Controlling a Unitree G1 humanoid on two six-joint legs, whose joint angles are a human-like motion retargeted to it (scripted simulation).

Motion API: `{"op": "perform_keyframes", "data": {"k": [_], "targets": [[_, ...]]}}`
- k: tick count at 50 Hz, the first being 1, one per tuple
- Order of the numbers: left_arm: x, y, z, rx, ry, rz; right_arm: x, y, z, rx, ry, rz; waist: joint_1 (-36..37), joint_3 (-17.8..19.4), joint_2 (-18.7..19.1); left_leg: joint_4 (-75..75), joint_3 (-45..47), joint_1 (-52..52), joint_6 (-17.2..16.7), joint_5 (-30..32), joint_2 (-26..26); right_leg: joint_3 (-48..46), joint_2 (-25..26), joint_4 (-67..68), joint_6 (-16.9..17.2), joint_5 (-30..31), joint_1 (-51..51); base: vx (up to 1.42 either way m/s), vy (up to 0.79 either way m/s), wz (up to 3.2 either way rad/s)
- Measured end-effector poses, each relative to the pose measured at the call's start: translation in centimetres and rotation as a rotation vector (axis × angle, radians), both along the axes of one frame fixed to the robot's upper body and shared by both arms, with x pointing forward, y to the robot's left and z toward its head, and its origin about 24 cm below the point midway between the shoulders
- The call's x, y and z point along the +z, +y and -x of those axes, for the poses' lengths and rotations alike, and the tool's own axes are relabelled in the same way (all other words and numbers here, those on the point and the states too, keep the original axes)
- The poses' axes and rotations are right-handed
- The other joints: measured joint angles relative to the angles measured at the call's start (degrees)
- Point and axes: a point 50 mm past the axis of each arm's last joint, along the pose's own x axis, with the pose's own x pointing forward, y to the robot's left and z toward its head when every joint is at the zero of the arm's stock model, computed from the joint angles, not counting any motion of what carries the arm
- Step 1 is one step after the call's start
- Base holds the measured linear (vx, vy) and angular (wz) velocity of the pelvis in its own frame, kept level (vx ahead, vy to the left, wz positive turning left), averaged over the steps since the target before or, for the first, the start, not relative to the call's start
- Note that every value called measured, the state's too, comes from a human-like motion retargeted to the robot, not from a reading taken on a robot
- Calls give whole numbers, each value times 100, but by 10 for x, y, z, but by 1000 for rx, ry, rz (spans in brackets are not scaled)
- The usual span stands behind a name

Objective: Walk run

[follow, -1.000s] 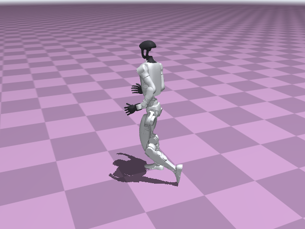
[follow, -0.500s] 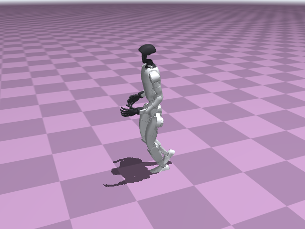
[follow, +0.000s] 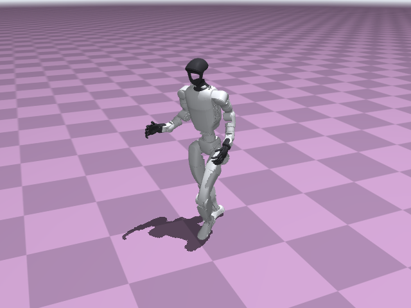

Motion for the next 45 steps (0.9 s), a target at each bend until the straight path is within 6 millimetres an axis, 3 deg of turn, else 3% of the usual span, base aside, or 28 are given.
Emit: {"op": "perform_keyframes", "data": {"k": [3, 5, 7, 8, 10, 12, 14, 16, 18, 20, 21, 23, 25, 27, 28, 30, 32, 33, 35, 37, 38, 40, 43, 45], "targets": [[0, 10, 0, 47, 6, -29, -21, -6, 18, -70, 99, -9, 442, -23, -508, -1824, 479, -386, 74, -328, -31, 279, -41, -509, 729, 2602, 549, 173, -19, 52], [5, 17, -15, 88, -38, -52, -45, -3, 33, -108, 202, -44, 474, -6, -769, -2946, 383, -302, -40, -520, -261, 120, -158, -360, 1083, 3814, 750, 179, -29, 90], [17, 25, -41, 83, -117, -104, -76, 9, 47, -111, 340, -88, -7, 149, -860, -3162, 288, 37, 434, -453, -376, 608, 169, 1043, 1209, 3814, 569, 205, -46, 231], [25, 27, -57, 64, -160, -137, -92, 16, 56, -104, 420, -105, -477, 157, -809, -3000, 48, 246, 818, -901, -740, 613, 462, 1461, 1205, 3814, 448, 222, -45, 323], [40, 28, -81, 21, -237, -203, -132, 34, 88, -63, 639, -123, -1152, 72, -389, -2602, -253, 756, 844, -1492, -190, 530, 1417, 2137, 1038, 3502, 149, 218, -45, 269], [60, 14, -117, -39, -369, -221, -169, 44, 137, -59, 899, -141, -1495, 203, -113, -2097, -1561, 1031, 634, -2070, -752, 46, 1558, 3674, 811, 2416, -685, 210, -61, 195], [92, 7, -158, -91, -536, -195, -188, 56, 183, -34, 1086, -219, -1677, 252, 67, -2033, -1587, 1486, 330, -2406, -482, -219, 1231, 4769, 505, 1135, -1786, 179, -71, 122], [118, -11, -178, -167, -665, -132, -190, 65, 230, 8, 1192, -317, -1570, 143, 14, -2582, -1343, 2246, 91, -2384, -460, -435, 454, 4971, -53, 414, -2674, 178, -77, 41], [135, -16, -184, -200, -738, -97, -183, 62, 264, 18, 1241, -345, -1992, 67, 134, -3483, -1645, 3129, -125, -1909, -653, -726, -245, 4643, -222, 74, -3459, 215, -93, 154], [133, -15, -178, -205, -729, -87, -173, 49, 286, -34, 1257, -318, -2471, -75, 534, -4514, -1870, 3971, -497, -526, -596, -1028, -570, 3806, -165, -106, -4043, 194, -67, 162], [123, -12, -173, -202, -679, -78, -168, 41, 288, -75, 1234, -297, -2630, -151, 740, -4833, -1865, 4272, -752, 650, -417, -1099, -645, 3206, -145, -109, -4253, 193, -72, 100], [102, -6, -160, -210, -561, -60, -160, 25, 283, -166, 1155, -263, -2884, -211, 1034, -5296, -1684, 4801, -1307, 3049, -111, -1003, -588, 1877, -166, -94, -4443, 213, -100, 33], [79, 1, -141, -240, -444, -42, -154, 16, 261, -237, 1042, -240, -2942, -32, 1262, -4404, -1628, 4911, -1913, 3954, 174, -895, -259, 812, -79, -242, -4233, 177, -77, -52], [55, 8, -120, -236, -324, -27, -149, 12, 215, -260, 890, -217, -2962, 49, 1216, -3290, -1687, 4787, -1913, 3954, 33, -1233, -381, 541, -204, -430, -3983, 178, -82, -62], [42, 12, -109, -226, -255, -22, -144, 10, 188, -273, 802, -205, -2902, 61, 1089, -3027, -2081, 4794, -1913, 3954, -335, -1353, -410, 525, -509, -471, -3787, 189, -96, -46], [14, 17, -82, -211, -111, -28, -123, 3, 132, -285, 598, -169, -2827, 26, 666, -2402, -2447, 4652, -1913, 3954, -1162, -657, -474, 576, -1607, 914, -3501, 203, -101, -66], [-22, 25, -29, -197, 115, -59, -100, -8, 96, -264, 461, -100, -2182, -143, 357, -1058, -1506, 4022, -1357, 3392, -1337, 19, -314, 1739, -1788, -643, -3271, 245, -117, -167], [-36, 30, 1, -184, 237, -72, -94, -8, 84, -254, 427, -82, -2167, -160, 497, -130, -1518, 3585, -1059, 2886, -973, 63, -89, 2015, -1788, -889, -3192, 245, -114, -115], [-57, 28, 58, -139, 461, -8, -67, -26, 46, -222, 296, -25, -1514, -220, 669, 1310, -1755, 2188, -650, 2097, -990, -61, 184, 2352, -1788, -1302, -2856, 219, -66, -198], [-59, 24, 97, -126, 544, 105, -36, -25, 9, -110, 165, -7, -488, -391, 332, 1020, -710, 1272, 50, 1483, -525, 772, 581, 1714, -1788, -1211, -1994, 240, -33, -334], [-55, 29, 114, -112, 574, 115, -22, -23, -3, -57, 106, -7, -129, -383, 323, 793, -658, 849, 168, 1263, -272, 954, 828, 1210, -1788, -855, -1446, 250, -54, -233], [-47, 43, 135, -58, 612, 57, -1, -17, -12, 10, 21, 11, 148, -306, 122, -53, -981, 85, 188, 1067, -281, 826, 1076, 361, -1647, 502, -522, 209, -69, -89], [-39, 56, 136, 94, 565, -21, 11, -13, -5, 34, -5, 121, 644, -162, -647, -2607, -523, -254, 424, 940, -618, 962, 661, -318, -449, 3491, 441, 223, -61, -78], [-34, 63, 120, 195, 471, -45, 9, -9, 6, 1, 29, 254, 826, 206, -1121, -4226, -355, 119, 288, 727, -836, 546, 40, 691, 330, 3814, 733, 212, -62, -56]]}}
